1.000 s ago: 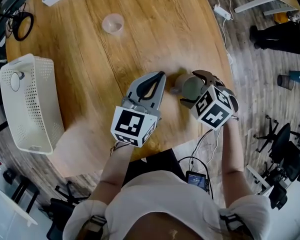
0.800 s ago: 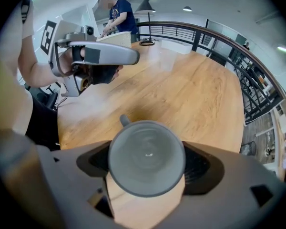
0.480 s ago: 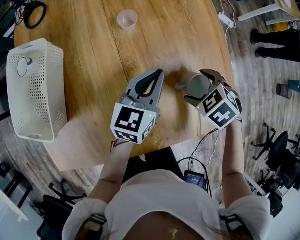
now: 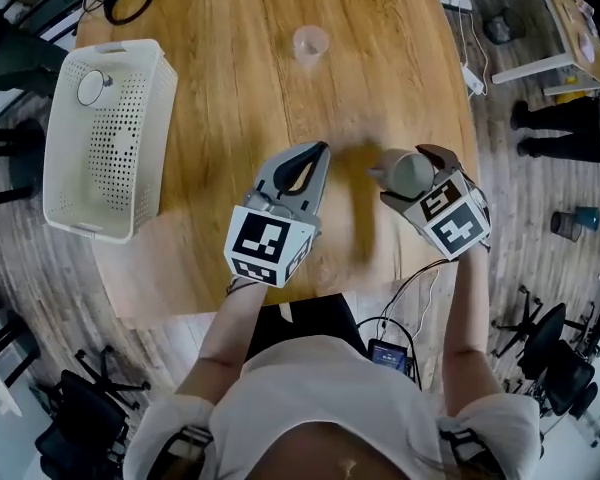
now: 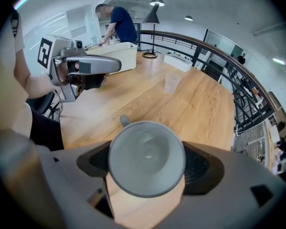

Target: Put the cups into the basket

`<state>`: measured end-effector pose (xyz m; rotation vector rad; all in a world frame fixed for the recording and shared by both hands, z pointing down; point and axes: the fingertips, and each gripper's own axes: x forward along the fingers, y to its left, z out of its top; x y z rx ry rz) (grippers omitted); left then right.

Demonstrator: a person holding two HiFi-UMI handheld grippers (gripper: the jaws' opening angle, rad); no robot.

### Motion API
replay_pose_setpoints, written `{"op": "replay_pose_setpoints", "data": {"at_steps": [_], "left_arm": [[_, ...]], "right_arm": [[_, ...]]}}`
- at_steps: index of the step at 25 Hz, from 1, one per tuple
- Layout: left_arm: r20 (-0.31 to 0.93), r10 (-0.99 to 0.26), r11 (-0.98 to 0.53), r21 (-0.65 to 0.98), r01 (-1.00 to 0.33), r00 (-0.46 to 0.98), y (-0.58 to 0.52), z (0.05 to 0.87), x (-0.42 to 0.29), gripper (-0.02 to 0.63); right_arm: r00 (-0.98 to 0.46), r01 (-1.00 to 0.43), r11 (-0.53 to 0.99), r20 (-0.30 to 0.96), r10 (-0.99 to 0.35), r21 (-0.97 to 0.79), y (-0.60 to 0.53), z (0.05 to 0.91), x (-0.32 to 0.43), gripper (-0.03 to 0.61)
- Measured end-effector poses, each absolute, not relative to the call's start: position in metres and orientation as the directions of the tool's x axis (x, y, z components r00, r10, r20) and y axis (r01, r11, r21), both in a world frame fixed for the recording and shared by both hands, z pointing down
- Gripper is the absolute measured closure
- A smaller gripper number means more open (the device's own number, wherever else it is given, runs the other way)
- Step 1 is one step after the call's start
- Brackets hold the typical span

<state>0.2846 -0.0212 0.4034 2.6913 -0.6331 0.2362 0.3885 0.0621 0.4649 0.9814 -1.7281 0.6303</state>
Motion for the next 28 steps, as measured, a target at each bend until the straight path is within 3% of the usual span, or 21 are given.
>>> {"op": "replay_pose_setpoints", "data": {"at_steps": [28], "left_arm": [[0.162, -0.698, -0.649, 0.269, -0.712, 0.698, -0.066, 0.351, 0.068, 0.607]], "right_arm": [[-0.286, -0.583, 0.809, 0.913, -0.291, 0.075, -0.03, 0.417, 0.171, 0.161]]}}
